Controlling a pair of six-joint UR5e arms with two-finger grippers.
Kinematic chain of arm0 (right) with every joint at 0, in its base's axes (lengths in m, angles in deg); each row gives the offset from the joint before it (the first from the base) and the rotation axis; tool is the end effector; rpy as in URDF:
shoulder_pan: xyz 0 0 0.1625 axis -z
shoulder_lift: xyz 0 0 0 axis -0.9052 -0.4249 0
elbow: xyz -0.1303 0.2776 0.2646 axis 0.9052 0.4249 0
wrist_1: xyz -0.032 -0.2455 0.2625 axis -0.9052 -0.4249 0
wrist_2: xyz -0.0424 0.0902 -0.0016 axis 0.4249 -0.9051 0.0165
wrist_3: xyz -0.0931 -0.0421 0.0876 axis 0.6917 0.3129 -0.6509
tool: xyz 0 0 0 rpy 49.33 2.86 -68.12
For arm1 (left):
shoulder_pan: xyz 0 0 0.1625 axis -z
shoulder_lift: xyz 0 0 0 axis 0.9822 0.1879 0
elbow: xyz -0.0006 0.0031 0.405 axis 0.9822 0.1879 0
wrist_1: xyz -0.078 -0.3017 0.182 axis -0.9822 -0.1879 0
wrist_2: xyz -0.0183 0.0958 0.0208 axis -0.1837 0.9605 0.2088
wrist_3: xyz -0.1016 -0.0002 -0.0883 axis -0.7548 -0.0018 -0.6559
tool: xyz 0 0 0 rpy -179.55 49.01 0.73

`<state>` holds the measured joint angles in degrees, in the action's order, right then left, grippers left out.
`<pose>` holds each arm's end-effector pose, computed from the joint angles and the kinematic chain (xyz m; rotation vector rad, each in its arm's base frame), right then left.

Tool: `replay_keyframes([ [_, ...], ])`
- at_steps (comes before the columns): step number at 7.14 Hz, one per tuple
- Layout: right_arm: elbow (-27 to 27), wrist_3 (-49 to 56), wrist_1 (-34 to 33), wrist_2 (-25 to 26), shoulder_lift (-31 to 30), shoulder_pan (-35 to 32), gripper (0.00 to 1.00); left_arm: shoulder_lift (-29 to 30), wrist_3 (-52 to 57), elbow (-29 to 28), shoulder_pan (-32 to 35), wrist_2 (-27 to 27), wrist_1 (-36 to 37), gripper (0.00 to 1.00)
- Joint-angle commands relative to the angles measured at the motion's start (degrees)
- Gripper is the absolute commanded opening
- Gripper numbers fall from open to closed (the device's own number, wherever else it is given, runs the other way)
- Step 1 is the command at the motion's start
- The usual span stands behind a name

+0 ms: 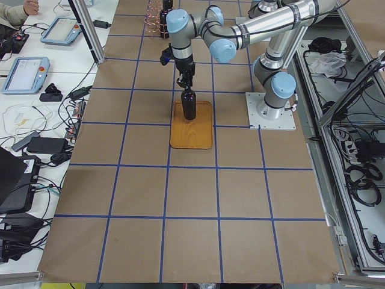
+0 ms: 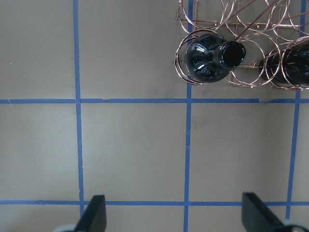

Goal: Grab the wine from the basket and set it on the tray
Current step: 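Lay the bottle on the tray and open the left gripper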

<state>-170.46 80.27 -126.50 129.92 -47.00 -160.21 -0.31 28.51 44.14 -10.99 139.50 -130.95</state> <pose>0.1768 -0.4396 0.4658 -0.0179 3.1257 -0.0552 0.0436 -0.4210 0.3593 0.6102 3.0266 0.2630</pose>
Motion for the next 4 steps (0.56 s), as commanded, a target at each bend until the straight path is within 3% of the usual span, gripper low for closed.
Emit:
replay_keyframes([
  [1, -0.02, -0.12, -0.02, -0.09, -0.01, -0.01, 1.00, -0.04, 1.87, 1.64, -3.48, 0.19, 0.08, 0.00],
  [4, -0.02, -0.20, 0.07, -0.09, -0.01, -0.01, 1.00, 1.36, 1.79, 1.56, -3.76, -0.17, 0.70, 0.00],
])
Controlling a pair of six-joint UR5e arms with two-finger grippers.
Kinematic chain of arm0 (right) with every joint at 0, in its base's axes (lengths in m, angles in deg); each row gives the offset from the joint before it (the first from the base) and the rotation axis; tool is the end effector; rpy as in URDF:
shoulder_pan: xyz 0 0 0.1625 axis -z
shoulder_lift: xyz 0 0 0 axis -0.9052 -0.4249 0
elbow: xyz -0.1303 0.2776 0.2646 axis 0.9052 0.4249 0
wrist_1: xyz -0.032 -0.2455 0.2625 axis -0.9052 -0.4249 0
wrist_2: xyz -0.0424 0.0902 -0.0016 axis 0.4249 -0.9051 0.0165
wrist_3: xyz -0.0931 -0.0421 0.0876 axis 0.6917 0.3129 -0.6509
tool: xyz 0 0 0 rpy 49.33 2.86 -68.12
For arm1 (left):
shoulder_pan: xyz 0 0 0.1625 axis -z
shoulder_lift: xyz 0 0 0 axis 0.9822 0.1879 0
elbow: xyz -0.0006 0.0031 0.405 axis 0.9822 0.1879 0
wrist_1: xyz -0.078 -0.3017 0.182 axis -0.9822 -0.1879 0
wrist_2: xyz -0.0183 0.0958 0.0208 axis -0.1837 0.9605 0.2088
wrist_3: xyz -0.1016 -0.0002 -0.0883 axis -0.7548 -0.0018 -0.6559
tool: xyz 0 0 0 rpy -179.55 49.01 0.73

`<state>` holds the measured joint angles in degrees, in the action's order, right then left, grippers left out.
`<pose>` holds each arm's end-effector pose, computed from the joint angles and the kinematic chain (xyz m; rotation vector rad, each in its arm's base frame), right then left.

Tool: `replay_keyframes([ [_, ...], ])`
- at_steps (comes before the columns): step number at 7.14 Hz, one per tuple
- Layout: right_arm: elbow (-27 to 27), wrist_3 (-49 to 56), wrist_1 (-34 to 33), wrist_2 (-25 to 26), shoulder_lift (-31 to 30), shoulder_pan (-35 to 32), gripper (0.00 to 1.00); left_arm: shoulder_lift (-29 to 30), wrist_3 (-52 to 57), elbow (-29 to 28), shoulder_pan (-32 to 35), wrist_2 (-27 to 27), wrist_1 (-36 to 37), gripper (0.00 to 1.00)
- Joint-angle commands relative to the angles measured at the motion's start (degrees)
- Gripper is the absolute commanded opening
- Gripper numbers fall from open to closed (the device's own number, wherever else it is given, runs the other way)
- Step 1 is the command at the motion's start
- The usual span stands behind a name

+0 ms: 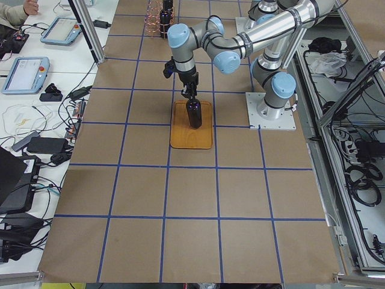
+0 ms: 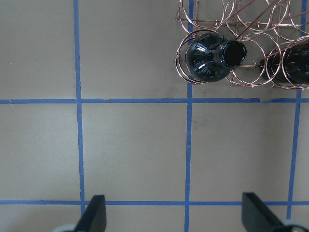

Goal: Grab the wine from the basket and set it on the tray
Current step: 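Lay the bottle on the tray and open the left gripper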

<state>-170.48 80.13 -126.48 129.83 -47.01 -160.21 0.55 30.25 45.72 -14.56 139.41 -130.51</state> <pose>0.1770 -0.4395 0.4657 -0.0141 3.1242 -0.0541 0.0687 -0.4157 0.3426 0.5696 3.0601 0.3109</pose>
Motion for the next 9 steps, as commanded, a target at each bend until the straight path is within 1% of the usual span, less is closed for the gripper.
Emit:
replay_keyframes([
  [1, 0.00, -0.06, 0.05, 0.00, 0.00, 0.00, 1.00, 0.68, -0.04, -0.03, -0.19, -0.08, 0.35, 0.00],
  [2, 0.00, -0.06, 0.05, 0.00, 0.00, 0.09, 1.00, 0.69, -0.30, -0.12, -0.19, -0.08, 0.35, 0.40],
  [3, 0.00, 0.02, 0.05, 0.00, 0.00, 0.09, 1.00, 0.60, -0.30, -0.38, -0.10, -0.17, 0.35, 0.88],
  [4, 0.00, -0.06, -0.04, 0.00, 0.00, 0.09, 1.00, 0.25, -0.39, -0.73, -0.01, 0.36, -0.52, 1.00],
  [5, 0.00, -0.06, 0.05, 0.00, 0.00, 0.17, 1.00, -1.23, -2.48, -1.00, 0.25, 0.53, -2.18, 1.00],
  [6, 0.00, -0.06, 0.05, 0.00, 0.00, 0.17, 1.00, -2.99, -5.63, -2.65, 0.52, 0.54, -5.07, 1.00],
  [7, 0.00, -0.06, 0.14, 0.00, 0.00, 0.17, 1.00, -5.09, -9.06, -5.19, 0.69, -0.07, -9.88, 1.00],
  [8, 0.00, -0.06, 0.14, 0.00, 0.00, 0.17, 1.00, -7.29, -15.01, -7.39, 1.82, -0.08, -11.76, 1.00],
  [9, 0.00, -0.06, 0.14, 0.00, 0.00, 0.17, 1.00, -7.57, -20.20, -8.02, 5.14, -0.34, -11.86, 1.00],
])
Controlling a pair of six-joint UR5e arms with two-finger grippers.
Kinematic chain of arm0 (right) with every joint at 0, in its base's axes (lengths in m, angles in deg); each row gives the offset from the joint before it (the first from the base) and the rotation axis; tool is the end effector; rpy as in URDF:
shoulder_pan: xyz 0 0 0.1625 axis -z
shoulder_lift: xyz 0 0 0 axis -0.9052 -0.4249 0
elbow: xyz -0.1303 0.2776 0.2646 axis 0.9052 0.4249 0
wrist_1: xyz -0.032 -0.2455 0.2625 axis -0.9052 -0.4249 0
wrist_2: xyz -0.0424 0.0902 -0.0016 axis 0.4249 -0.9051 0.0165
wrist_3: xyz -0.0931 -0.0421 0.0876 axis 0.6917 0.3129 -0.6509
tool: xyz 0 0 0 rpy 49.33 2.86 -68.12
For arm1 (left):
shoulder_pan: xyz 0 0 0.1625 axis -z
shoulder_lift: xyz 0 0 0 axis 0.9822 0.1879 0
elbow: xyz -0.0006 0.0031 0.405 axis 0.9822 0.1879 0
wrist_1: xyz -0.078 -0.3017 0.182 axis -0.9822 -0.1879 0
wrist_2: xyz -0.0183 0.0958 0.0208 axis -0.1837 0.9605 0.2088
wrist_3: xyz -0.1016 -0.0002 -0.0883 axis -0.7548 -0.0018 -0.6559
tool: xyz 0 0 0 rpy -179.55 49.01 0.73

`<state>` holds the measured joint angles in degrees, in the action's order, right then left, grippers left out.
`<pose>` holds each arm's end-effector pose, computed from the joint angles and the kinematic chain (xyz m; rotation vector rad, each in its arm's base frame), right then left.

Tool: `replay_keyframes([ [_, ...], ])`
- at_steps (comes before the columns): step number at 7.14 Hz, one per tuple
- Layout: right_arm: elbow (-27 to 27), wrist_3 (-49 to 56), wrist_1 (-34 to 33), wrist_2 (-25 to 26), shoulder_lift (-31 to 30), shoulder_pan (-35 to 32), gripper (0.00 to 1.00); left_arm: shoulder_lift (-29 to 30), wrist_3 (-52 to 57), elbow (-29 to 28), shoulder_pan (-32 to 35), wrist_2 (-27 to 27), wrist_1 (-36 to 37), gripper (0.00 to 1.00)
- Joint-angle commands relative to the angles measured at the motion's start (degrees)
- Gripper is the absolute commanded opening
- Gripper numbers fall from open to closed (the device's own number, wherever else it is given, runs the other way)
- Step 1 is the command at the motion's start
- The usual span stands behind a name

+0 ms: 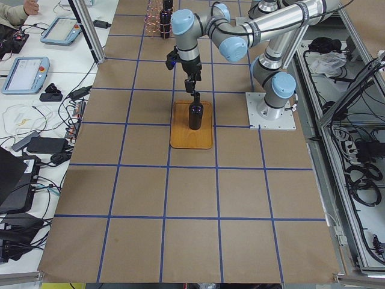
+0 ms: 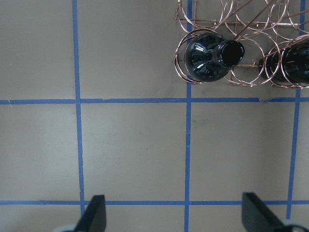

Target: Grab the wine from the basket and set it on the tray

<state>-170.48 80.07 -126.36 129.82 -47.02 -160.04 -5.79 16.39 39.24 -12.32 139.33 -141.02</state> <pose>0.1757 -0.4397 0.4655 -0.0078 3.1243 -0.0511 0.0405 -0.3908 0.4177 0.2496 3.0631 0.2449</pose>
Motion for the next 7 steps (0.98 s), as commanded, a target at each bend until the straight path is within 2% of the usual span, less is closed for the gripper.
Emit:
replay_keyframes([
  [1, 0.00, 0.00, 0.01, 0.00, 0.01, 0.00, 1.00, -1.50, -9.88, -1.98, 7.46, -0.17, -1.09, 1.00],
  [5, 0.00, 0.00, 0.01, 0.00, 0.01, 0.00, 1.00, -1.51, -27.27, -1.98, 21.19, -1.31, 2.15, 1.00],
  [7, 0.00, 0.00, 0.01, 0.00, 0.01, 0.00, 1.00, -1.15, -29.86, -1.89, 22.71, -2.54, 2.69, 1.00],
])
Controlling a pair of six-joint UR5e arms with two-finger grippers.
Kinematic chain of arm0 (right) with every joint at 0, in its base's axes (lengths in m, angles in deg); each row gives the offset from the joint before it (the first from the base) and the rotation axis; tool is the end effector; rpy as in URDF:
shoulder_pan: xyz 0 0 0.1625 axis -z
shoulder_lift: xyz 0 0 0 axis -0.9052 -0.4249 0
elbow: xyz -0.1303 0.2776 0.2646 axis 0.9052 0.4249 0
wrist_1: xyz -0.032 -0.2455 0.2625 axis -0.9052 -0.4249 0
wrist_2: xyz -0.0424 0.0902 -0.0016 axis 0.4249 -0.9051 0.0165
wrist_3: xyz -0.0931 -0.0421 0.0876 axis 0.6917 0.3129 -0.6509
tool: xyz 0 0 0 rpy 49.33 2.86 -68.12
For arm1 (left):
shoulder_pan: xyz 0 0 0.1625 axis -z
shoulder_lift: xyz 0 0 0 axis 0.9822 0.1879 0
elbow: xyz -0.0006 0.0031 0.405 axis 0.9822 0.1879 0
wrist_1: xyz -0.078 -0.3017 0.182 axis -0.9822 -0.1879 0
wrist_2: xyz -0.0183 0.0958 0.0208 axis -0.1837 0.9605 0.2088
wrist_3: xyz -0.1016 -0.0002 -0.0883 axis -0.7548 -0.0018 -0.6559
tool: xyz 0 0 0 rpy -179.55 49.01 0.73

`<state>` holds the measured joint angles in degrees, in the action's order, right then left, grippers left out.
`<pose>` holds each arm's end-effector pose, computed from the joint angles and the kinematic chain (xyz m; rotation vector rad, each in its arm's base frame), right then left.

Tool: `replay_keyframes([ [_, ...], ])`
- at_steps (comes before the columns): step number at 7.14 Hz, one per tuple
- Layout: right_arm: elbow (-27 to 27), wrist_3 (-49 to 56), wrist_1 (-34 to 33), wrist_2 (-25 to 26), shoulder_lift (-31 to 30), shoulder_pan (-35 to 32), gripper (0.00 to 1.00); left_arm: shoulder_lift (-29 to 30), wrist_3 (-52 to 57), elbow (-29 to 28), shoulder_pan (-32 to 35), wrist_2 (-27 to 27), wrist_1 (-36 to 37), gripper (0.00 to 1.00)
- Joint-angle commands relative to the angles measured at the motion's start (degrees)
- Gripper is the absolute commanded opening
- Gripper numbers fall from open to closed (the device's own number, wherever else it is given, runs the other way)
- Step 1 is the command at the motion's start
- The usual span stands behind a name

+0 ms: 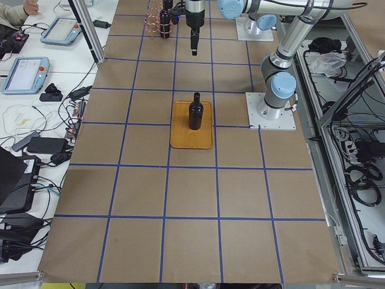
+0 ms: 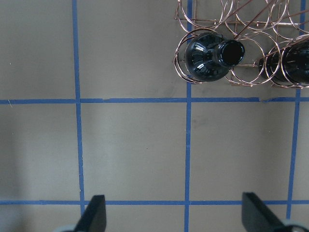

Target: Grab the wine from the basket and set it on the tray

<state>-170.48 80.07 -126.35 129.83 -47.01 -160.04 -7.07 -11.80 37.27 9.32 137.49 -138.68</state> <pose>0.1756 -0.4397 0.4654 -0.0078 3.1245 -0.0506 -0.1107 -0.3826 0.4440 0.0638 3.0479 0.0315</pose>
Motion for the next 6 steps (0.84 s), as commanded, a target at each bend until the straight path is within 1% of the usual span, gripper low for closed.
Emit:
replay_keyframes([
  [1, 0.00, 0.00, 0.00, 0.00, -0.09, -0.09, 1.00, -0.48, -1.59, 0.07, 1.07, -0.80, 0.34, 1.00],
  [6, -0.09, 0.00, 0.09, 0.00, -0.09, 0.00, 1.00, -1.02, -1.76, 0.78, 1.16, -1.76, 0.25, 1.00],
])
